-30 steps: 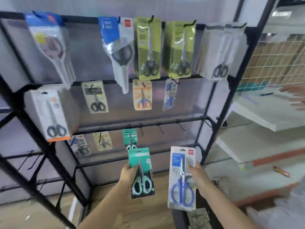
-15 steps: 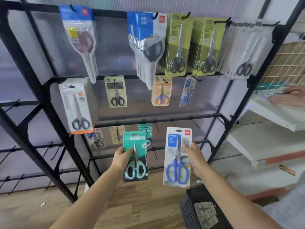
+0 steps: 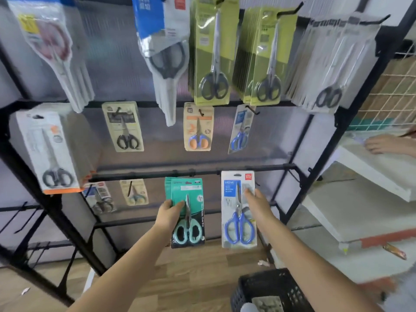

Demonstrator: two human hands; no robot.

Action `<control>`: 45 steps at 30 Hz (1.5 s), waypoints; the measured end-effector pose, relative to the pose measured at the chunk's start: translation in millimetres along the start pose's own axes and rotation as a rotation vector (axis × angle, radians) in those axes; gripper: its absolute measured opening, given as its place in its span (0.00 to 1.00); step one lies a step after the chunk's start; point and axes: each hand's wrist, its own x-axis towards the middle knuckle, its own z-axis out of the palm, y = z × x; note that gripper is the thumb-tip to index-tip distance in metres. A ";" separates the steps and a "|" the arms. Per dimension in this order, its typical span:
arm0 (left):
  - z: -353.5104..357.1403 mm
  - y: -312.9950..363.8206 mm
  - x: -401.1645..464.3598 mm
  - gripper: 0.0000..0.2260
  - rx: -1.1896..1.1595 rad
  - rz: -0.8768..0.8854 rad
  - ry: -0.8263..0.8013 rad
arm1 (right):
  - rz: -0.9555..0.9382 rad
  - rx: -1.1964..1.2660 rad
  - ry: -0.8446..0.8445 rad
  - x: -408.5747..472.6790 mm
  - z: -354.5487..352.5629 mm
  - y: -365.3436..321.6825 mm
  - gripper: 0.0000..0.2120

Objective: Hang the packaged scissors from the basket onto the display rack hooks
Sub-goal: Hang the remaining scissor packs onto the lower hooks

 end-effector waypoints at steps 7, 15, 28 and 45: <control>39.0 33.5 23.4 0.03 0.006 0.064 0.080 | -0.195 0.015 0.126 77.0 -30.9 -79.1 0.11; 49.9 44.0 28.2 0.04 0.015 0.076 0.138 | -0.325 0.089 0.106 114.5 -47.9 -110.6 0.10; 63.3 32.3 29.1 0.07 0.024 0.037 0.177 | -0.297 0.105 0.081 143.4 -53.0 -111.1 0.10; 54.3 31.7 35.3 0.07 0.082 0.029 0.277 | -0.339 -0.210 0.105 195.2 -32.8 -132.5 0.24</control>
